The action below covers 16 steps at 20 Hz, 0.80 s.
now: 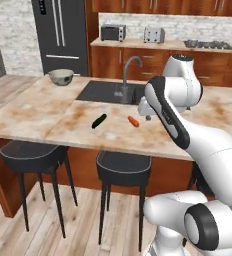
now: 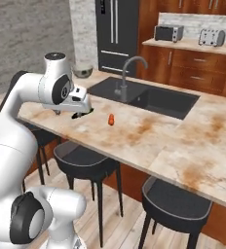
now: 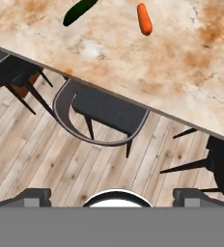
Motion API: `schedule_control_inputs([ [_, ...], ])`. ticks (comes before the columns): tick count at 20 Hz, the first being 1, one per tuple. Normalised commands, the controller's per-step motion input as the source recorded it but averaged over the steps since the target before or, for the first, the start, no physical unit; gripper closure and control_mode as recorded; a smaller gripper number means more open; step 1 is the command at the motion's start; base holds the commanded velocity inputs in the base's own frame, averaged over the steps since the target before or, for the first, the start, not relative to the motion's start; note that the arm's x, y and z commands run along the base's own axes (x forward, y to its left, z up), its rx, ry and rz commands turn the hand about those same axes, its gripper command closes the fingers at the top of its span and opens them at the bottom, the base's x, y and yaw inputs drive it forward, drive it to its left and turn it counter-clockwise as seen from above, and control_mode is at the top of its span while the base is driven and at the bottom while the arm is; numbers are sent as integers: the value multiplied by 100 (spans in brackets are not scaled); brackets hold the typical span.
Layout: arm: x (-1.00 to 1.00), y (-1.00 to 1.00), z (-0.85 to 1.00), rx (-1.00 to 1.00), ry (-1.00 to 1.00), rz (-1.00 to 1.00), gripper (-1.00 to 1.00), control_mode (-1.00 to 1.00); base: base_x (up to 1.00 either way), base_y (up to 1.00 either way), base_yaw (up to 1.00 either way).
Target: Place the two vegetables and bowl onto the tray for setting up a vegetable dip station.
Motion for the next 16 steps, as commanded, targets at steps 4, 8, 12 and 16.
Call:
schedule_control_inputs([
  [4, 0, 0, 0, 0, 0, 0, -100, 100, 15, 40, -34],
  [8, 0, 0, 0, 0, 0, 0, -100, 100, 17, 39, -37],
  [12, 0, 0, 0, 0, 0, 0, -100, 100, 7, 30, -18],
  [16, 0, 0, 0, 0, 0, 0, -100, 100, 5, 31, -13],
])
